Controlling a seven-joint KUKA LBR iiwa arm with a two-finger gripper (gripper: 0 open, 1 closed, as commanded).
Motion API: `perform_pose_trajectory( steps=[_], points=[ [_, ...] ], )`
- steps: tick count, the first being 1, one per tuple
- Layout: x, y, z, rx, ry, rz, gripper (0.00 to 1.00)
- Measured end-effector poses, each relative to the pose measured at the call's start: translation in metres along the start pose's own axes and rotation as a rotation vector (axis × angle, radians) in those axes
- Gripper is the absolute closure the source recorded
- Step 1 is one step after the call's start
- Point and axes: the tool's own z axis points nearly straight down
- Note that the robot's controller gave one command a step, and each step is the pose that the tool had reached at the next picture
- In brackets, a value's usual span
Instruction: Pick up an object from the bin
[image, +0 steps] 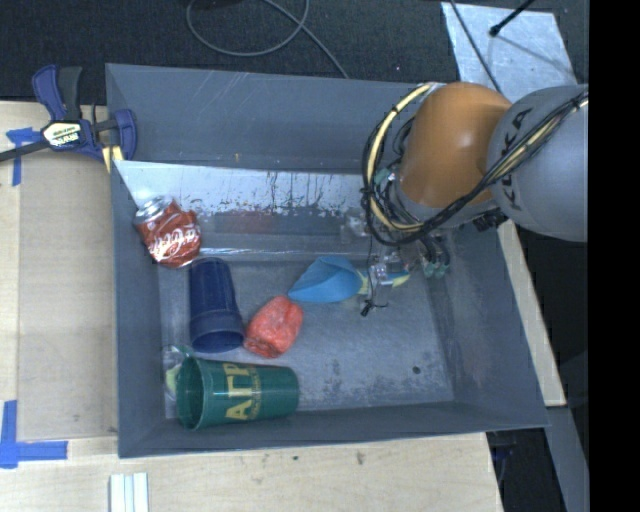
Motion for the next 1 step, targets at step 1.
perform_pose_trajectory(
  steps=[1],
  points=[
    [0.0214, -0.0243, 0.0471, 0.003, 0.0, 0.297, 1.0]
  ],
)
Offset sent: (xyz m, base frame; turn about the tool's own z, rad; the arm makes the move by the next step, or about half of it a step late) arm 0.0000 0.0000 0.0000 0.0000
